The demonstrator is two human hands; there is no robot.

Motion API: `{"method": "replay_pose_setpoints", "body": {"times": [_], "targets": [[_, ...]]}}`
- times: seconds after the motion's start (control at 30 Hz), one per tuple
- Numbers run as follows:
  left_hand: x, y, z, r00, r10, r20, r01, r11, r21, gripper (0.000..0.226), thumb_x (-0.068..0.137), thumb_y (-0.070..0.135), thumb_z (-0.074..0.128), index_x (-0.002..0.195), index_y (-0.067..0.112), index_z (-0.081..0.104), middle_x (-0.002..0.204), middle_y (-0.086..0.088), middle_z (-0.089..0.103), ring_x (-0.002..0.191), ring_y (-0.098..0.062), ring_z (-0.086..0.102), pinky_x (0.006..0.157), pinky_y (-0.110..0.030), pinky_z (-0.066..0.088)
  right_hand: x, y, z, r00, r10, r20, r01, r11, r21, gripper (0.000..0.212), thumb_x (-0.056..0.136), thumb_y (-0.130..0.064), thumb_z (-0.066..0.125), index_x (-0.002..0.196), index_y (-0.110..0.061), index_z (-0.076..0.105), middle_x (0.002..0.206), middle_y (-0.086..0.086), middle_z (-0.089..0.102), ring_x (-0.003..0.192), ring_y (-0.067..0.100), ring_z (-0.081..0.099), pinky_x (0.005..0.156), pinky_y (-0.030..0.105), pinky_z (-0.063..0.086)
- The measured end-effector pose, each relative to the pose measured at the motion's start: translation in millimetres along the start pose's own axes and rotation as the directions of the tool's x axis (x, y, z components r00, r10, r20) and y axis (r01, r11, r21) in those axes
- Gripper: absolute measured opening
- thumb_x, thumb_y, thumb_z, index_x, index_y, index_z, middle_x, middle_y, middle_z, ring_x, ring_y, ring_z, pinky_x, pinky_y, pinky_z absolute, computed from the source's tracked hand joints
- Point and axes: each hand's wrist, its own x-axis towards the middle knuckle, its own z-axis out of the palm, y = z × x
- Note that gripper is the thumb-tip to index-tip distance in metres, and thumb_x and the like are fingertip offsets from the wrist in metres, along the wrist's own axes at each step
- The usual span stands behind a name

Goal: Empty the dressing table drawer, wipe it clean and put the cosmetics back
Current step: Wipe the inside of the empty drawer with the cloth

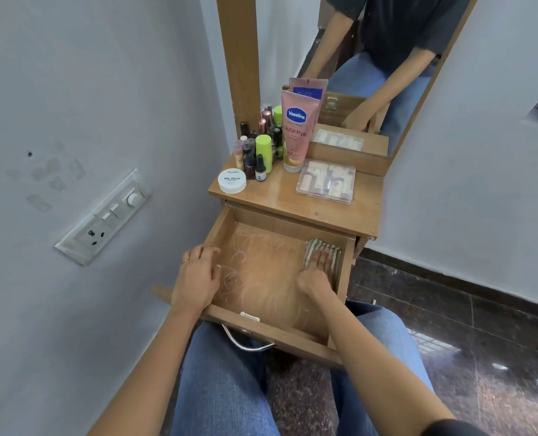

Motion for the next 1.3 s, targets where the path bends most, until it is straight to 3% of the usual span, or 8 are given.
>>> {"method": "replay_pose_setpoints", "body": {"times": [0.13,0.23,0.3,0.43,0.77,0.9,1.07,1.3], "targets": [[0.6,4.6,-0.5,1.0,-0.006,-0.001,0.006,1.0,0.012,0.033,0.091,0.013,0.052,0.124,0.015,0.054,0.127,-0.004,0.052,0.12,-0.024,0.042,0.098,-0.038,0.043,-1.1,-11.3,10.1,0.997,-0.05,-0.057,0.047,0.997,-0.056,0.075,0.094,-0.016,0.032,0.147,-0.005,-0.019,0.154,0.011,-0.027,0.143,0.025,-0.023,0.117,0.037,-0.014],[-0.4,5.1,-2.4,1.0,-0.014,0.013,0.014,1.0,0.005,0.032,0.092,0.012,0.051,0.123,0.015,0.054,0.127,-0.004,0.052,0.121,-0.023,0.041,0.098,-0.038,0.043,-6.1,-12.5,20.2,0.989,-0.144,0.011,0.144,0.979,-0.142,0.077,0.092,-0.012,0.035,0.147,-0.005,-0.019,0.155,0.011,-0.024,0.144,0.024,-0.02,0.117,0.038,-0.01],[-0.5,3.0,-3.0,1.0,-0.019,0.023,0.019,1.0,-0.011,0.032,0.092,0.012,0.051,0.123,0.016,0.054,0.128,-0.004,0.052,0.122,-0.023,0.04,0.099,-0.038,0.043,-8.5,-4.4,21.3,0.99,-0.126,0.064,0.137,0.966,-0.217,0.077,0.092,-0.012,0.034,0.145,-0.003,-0.022,0.154,0.014,-0.026,0.144,0.026,-0.021,0.117,0.039,-0.008],[0.2,0.9,-2.8,0.999,-0.044,0.019,0.045,0.998,-0.051,0.033,0.091,0.01,0.051,0.124,0.015,0.054,0.128,-0.004,0.051,0.123,-0.022,0.038,0.098,-0.038,0.043,-12.0,13.1,12.8,0.999,-0.03,0.028,0.038,0.94,-0.339,0.072,0.096,-0.015,0.029,0.143,0.003,-0.022,0.153,0.02,-0.026,0.143,0.032,-0.02,0.118,0.041,-0.007],[2.3,-0.1,2.0,0.997,-0.071,-0.002,0.071,0.996,-0.061,0.033,0.091,0.013,0.05,0.124,0.016,0.054,0.127,-0.002,0.052,0.121,-0.021,0.04,0.094,-0.036,0.044,10.2,-23.2,9.7,0.956,-0.275,0.103,0.293,0.884,-0.363,0.081,0.09,-0.014,0.042,0.148,-0.004,-0.013,0.157,0.013,-0.019,0.145,0.025,-0.015,0.119,0.036,-0.007],[3.7,-3.4,-0.4,0.999,-0.046,0.0,0.045,0.996,-0.073,0.034,0.091,0.01,0.049,0.124,0.015,0.054,0.127,-0.003,0.052,0.121,-0.023,0.04,0.097,-0.036,0.042,-3.2,-6.1,20.7,0.905,-0.366,0.216,0.421,0.837,-0.348,0.073,0.094,-0.011,0.035,0.149,-0.006,-0.013,0.156,0.011,-0.02,0.145,0.022,-0.017,0.119,0.035,-0.007],[6.0,-6.5,1.6,0.999,0.026,0.029,-0.026,1.0,0.001,0.037,0.091,0.008,0.049,0.127,0.012,0.051,0.128,-0.006,0.054,0.123,-0.024,0.043,0.103,-0.037,0.04,-11.0,28.3,10.9,0.921,-0.305,0.242,0.381,0.835,-0.396,0.07,0.094,-0.004,0.03,0.147,-0.005,-0.017,0.155,0.011,-0.023,0.145,0.022,-0.017,0.12,0.036,-0.001],[5.2,-8.1,1.8,1.0,-0.011,0.02,0.012,0.999,-0.051,0.04,0.09,0.002,0.045,0.128,0.013,0.052,0.13,-0.004,0.053,0.124,-0.021,0.042,0.103,-0.033,0.037,20.8,-19.0,-0.7,0.916,-0.343,0.208,0.398,0.837,-0.374,0.077,0.093,-0.013,0.039,0.148,-0.005,-0.014,0.156,0.011,-0.021,0.145,0.023,-0.018,0.119,0.032,-0.006]]}}
